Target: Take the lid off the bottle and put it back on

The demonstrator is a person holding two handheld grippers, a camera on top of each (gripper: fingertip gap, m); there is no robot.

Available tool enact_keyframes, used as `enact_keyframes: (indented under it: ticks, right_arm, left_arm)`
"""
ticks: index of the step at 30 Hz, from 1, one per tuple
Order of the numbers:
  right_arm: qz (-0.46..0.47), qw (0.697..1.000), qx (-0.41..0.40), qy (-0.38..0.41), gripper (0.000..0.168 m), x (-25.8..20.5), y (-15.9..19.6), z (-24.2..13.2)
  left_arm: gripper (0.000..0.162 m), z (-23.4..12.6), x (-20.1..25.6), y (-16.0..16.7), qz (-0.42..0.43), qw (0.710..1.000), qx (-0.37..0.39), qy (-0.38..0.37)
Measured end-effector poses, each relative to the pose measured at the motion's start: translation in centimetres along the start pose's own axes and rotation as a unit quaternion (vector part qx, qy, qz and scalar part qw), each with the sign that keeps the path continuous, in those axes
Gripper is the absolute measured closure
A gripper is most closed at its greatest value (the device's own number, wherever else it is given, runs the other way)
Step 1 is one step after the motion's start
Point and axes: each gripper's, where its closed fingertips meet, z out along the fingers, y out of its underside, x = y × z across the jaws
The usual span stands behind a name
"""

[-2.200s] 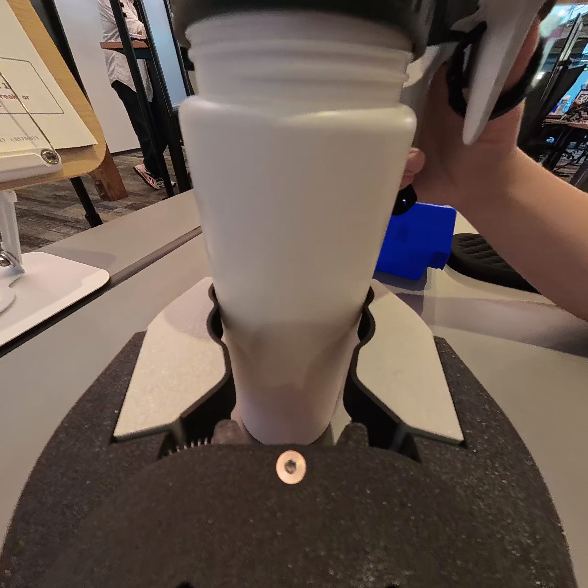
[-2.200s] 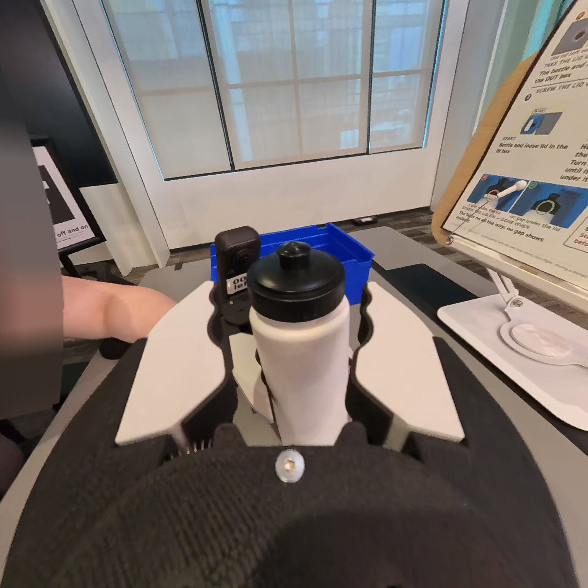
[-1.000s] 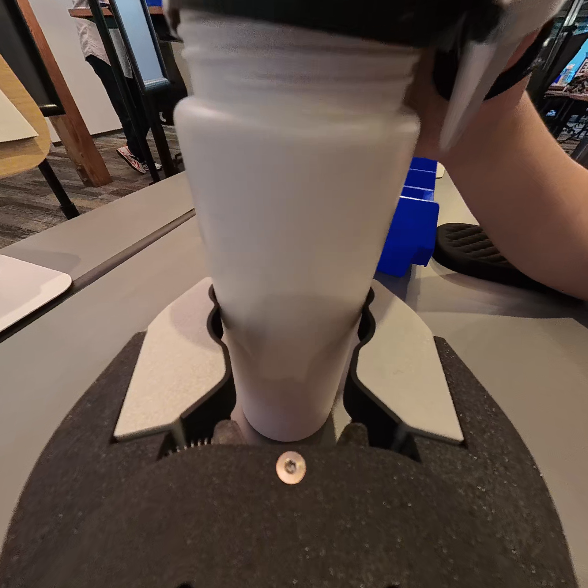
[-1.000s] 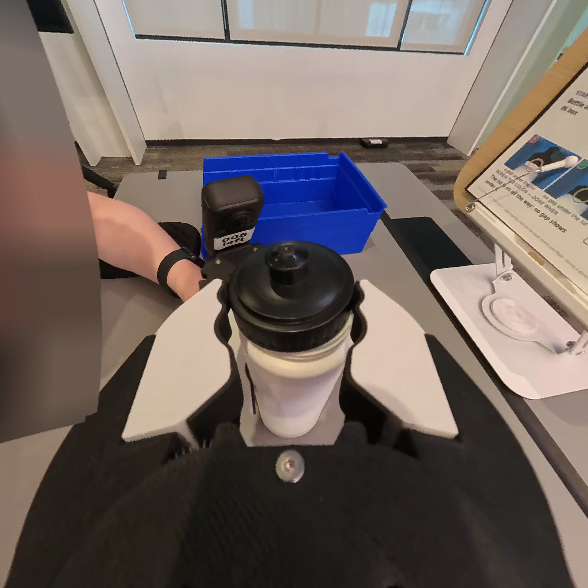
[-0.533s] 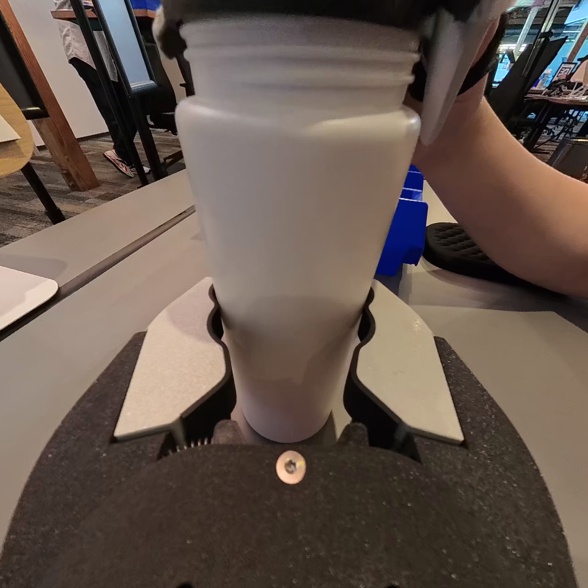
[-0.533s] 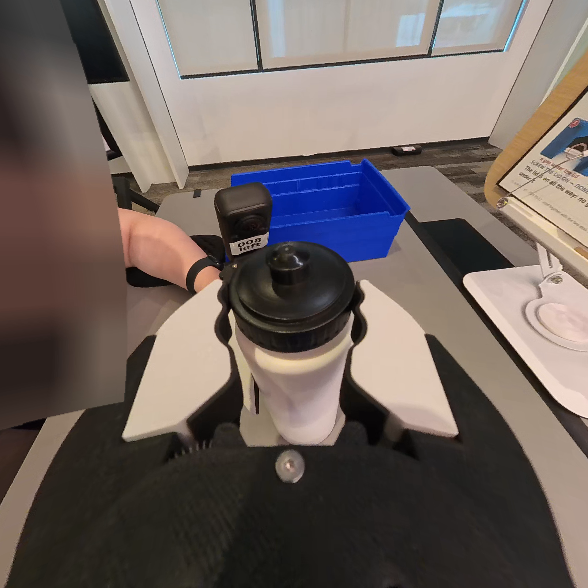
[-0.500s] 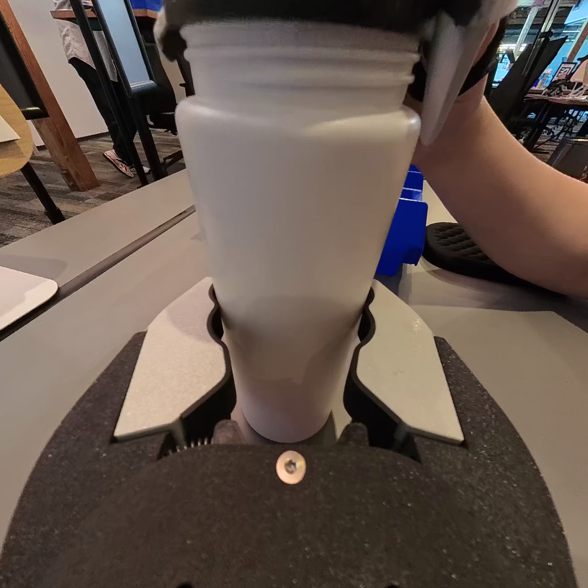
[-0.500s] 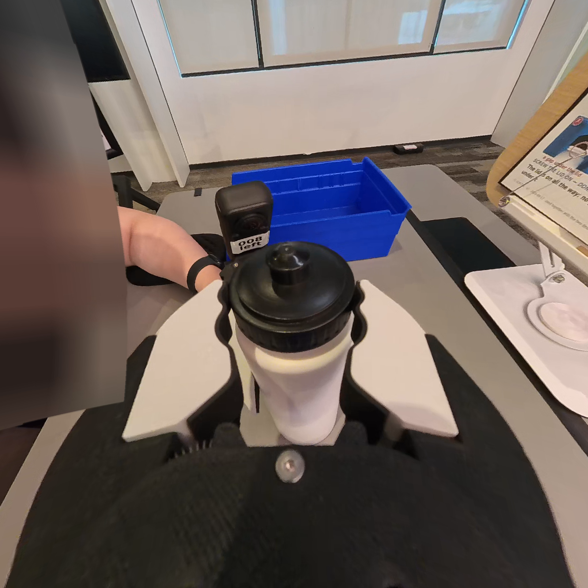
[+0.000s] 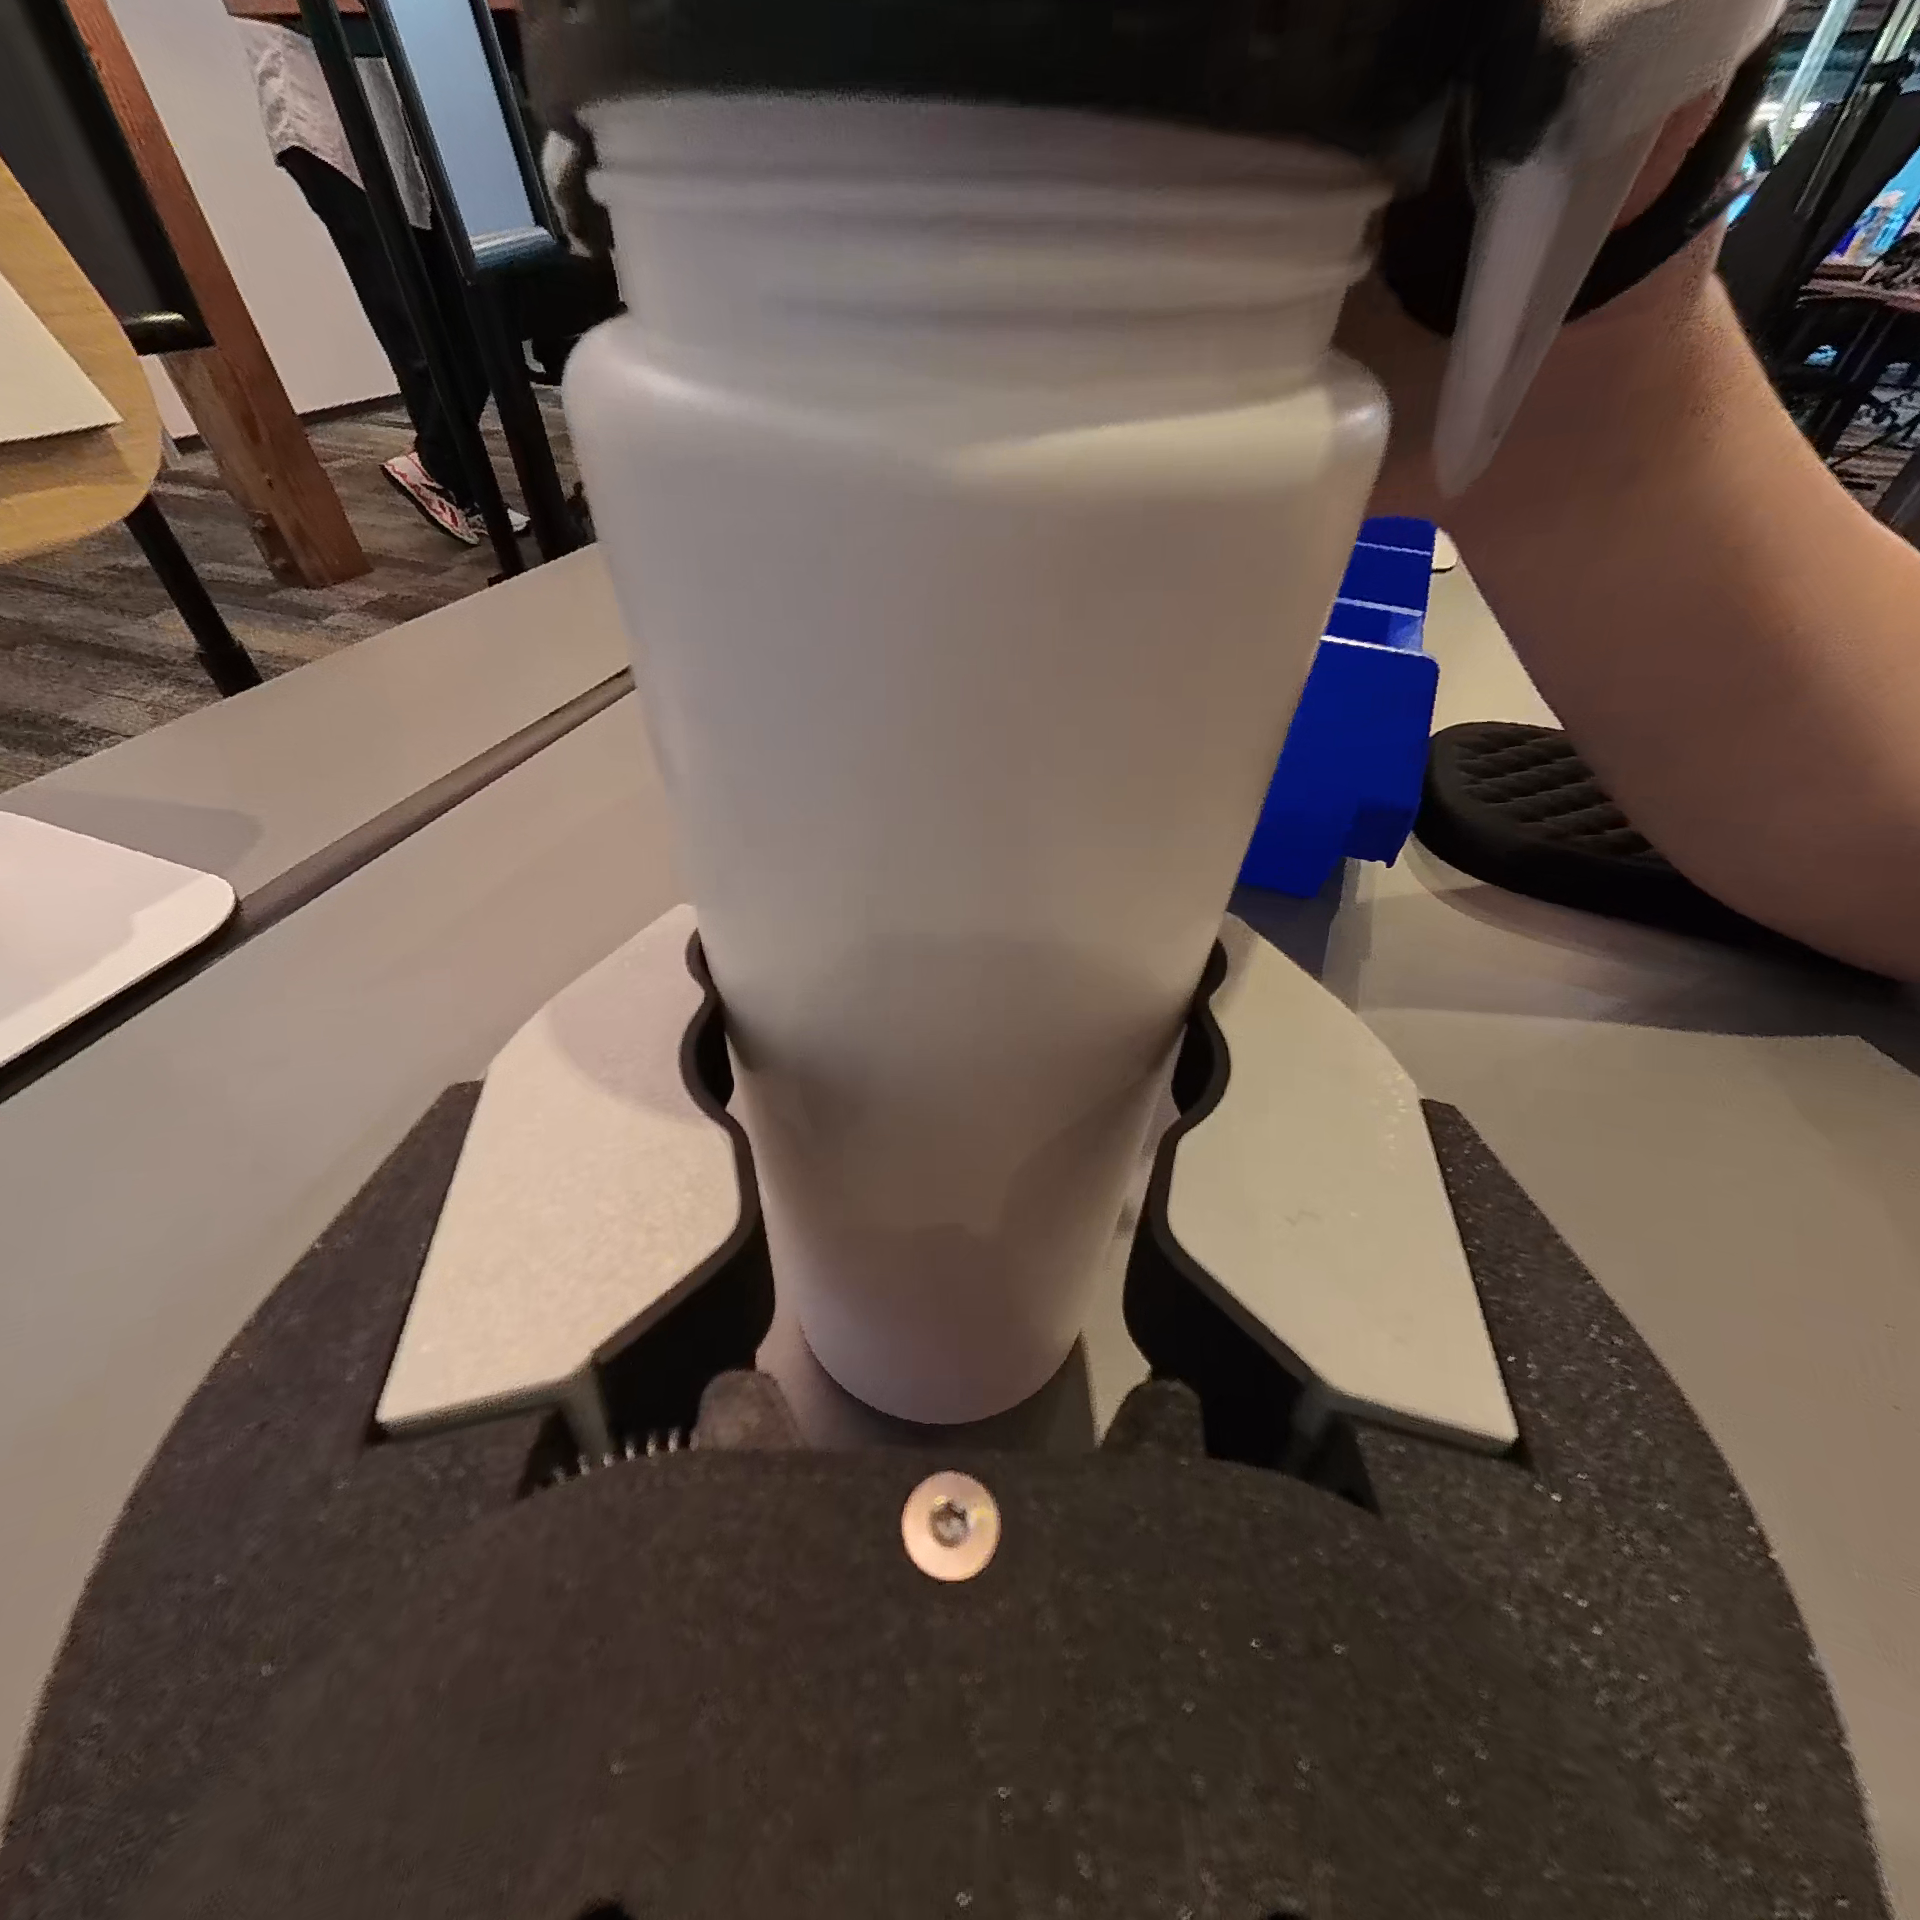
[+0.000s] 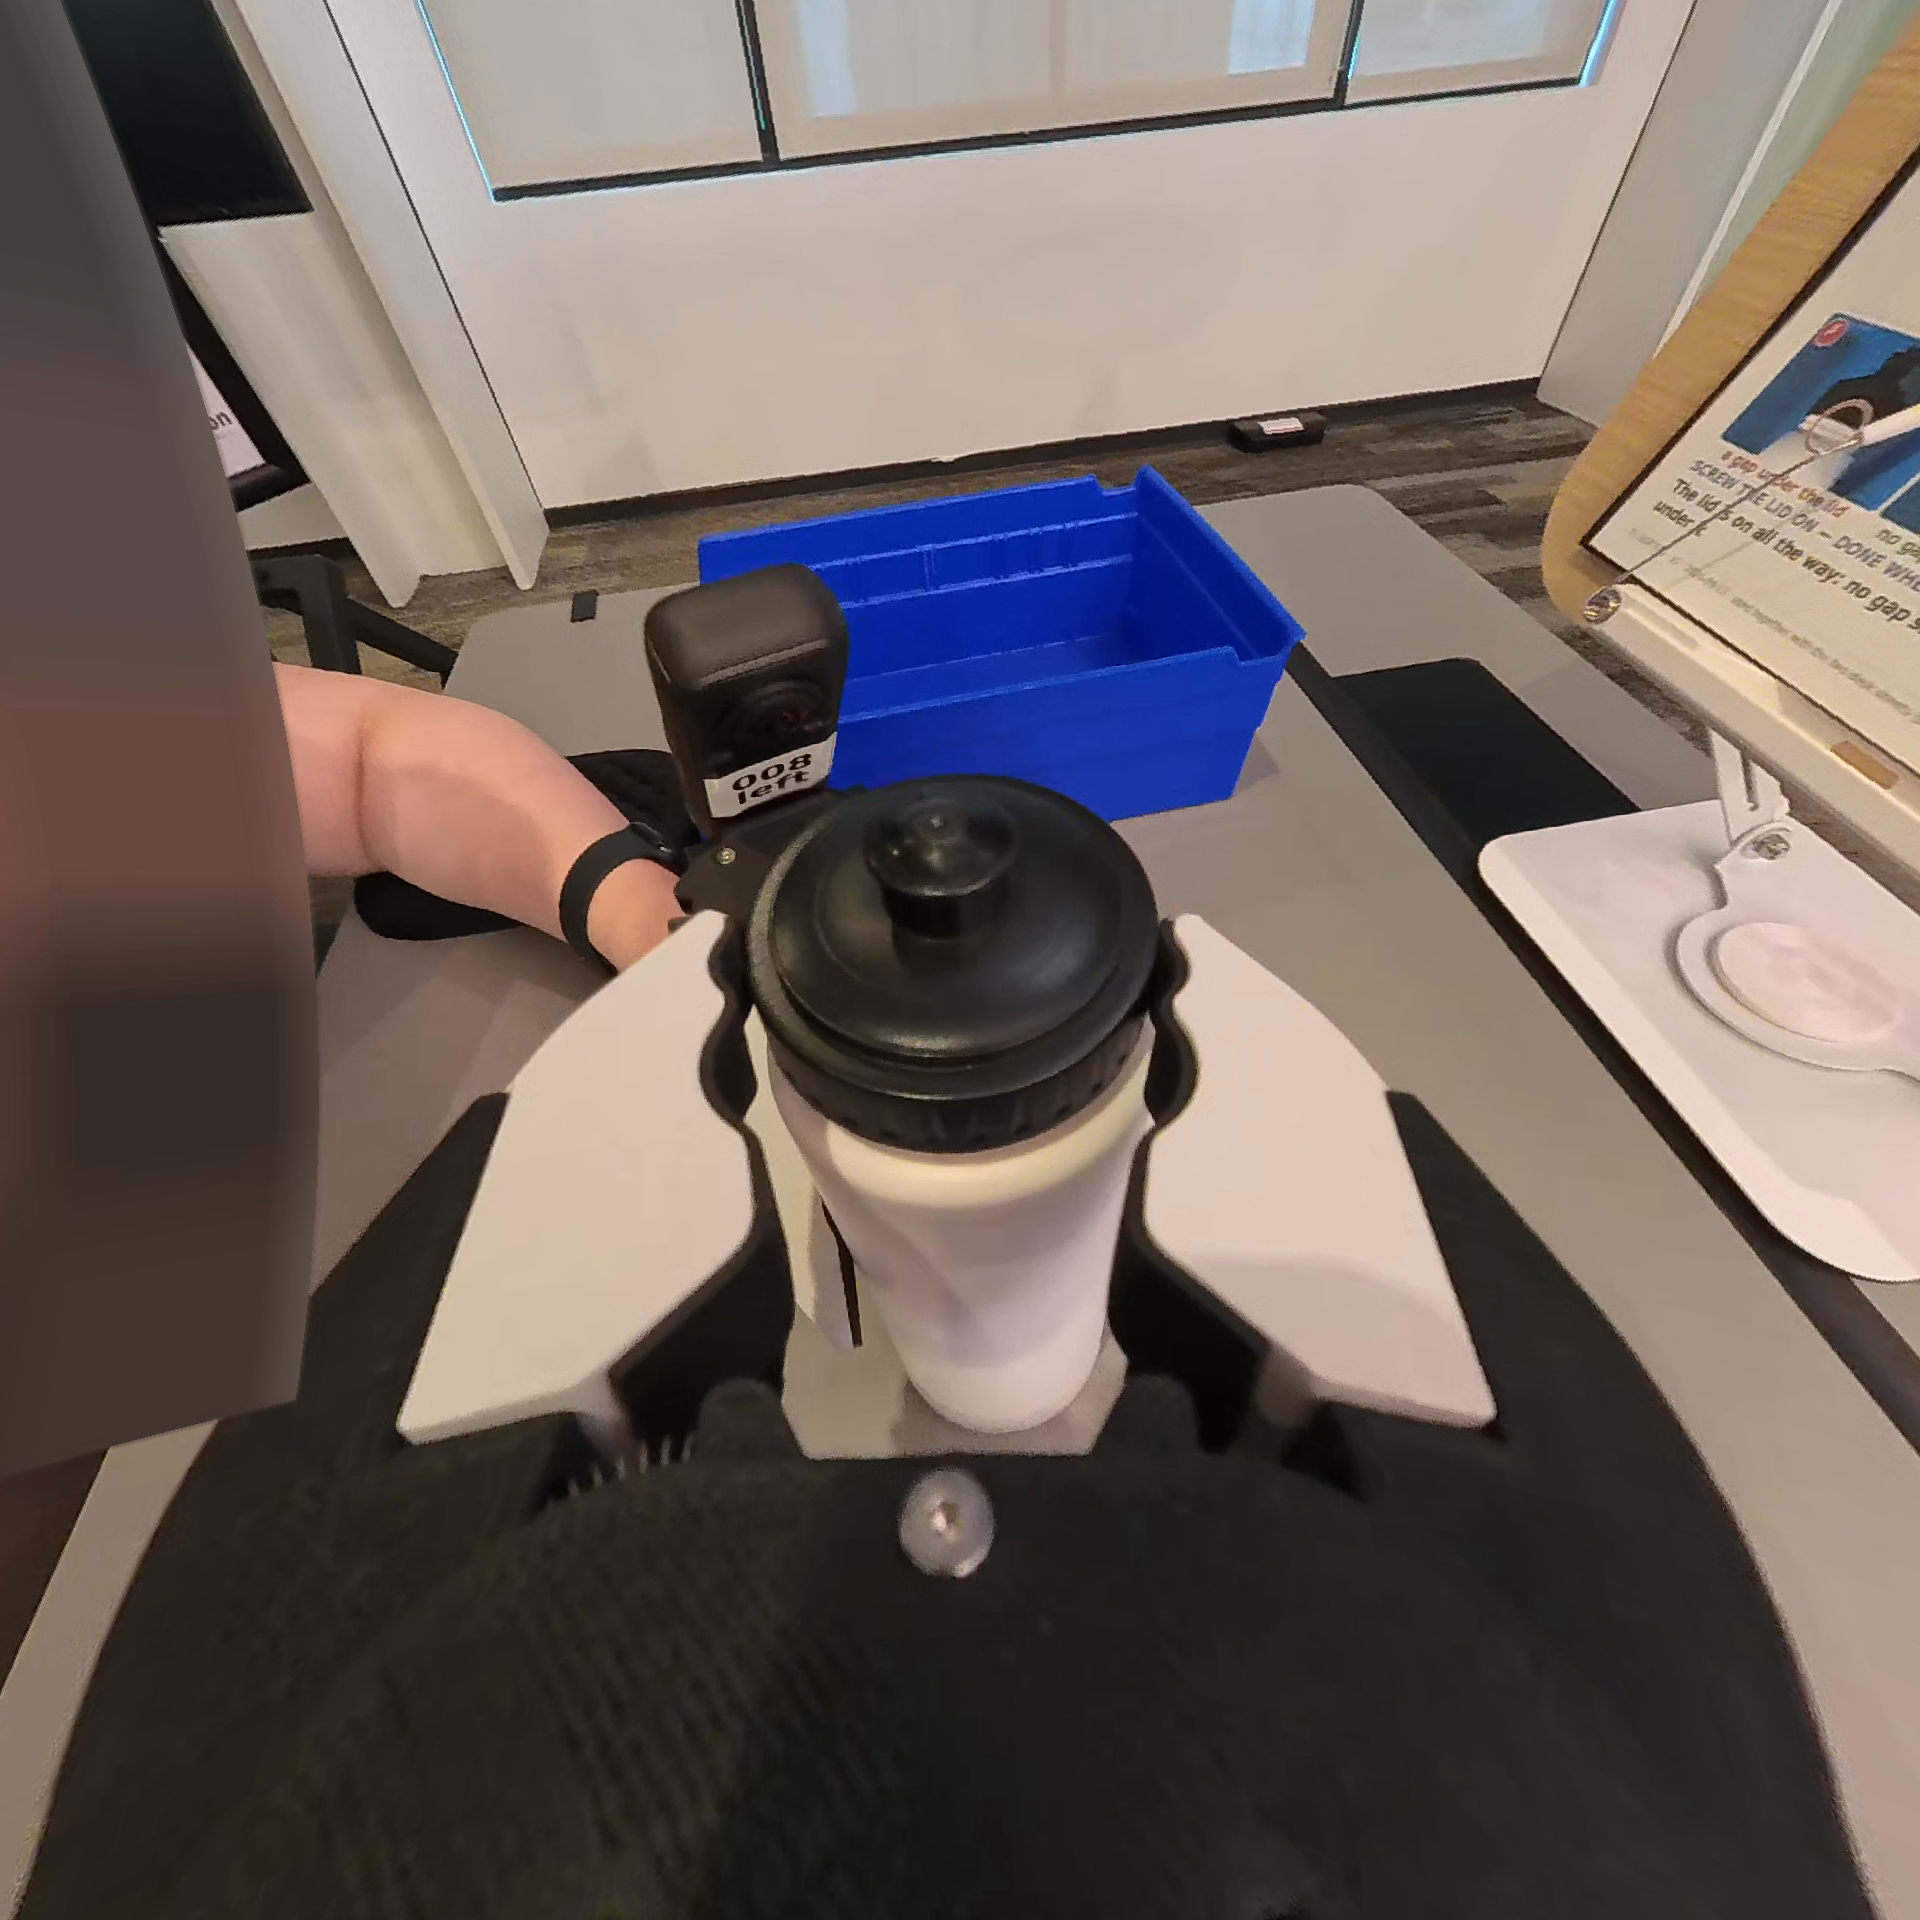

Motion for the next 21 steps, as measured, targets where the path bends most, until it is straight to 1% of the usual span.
enact_keyframes:
  ticks: [7,10,11,15,20,21]
  right_arm:
    - [-0.012,1.0,-0.002,-0.005,0.093,-0.1,0.1,-0.2]
    - [0.004,0.999,-0.005,0.041,0.092,0.5,-0.3,-0.2]
    - [0.014,0.998,-0.003,0.059,0.089,0.6,-0.6,-0.3]
    - [0.06,0.992,-0.005,0.109,0.088,0.7,-1.3,-0.6]
    - [0.057,0.983,-0.049,0.166,0.089,1.0,-0.3,-0.3]
    - [0.056,0.983,-0.05,0.167,0.09,1.0,-0.3,-0.2]
  left_arm:
    - [0.077,0.0,0.3,0.0,0.005,1.0,-0.003,0.012]
    - [0.077,-0.2,-0.1,-0.1,-0.008,1.0,-0.002,0.0]
    - [0.077,-0.3,-0.1,-0.1,-0.008,1.0,-0.003,-0.005]
    - [0.077,-0.4,-0.5,0.0,-0.005,1.0,-0.007,-0.027]
    - [0.077,-0.4,-0.7,0.0,-0.006,0.999,-0.009,-0.034]
    - [0.077,-0.4,-0.7,0.0,-0.006,0.999,-0.009,-0.034]
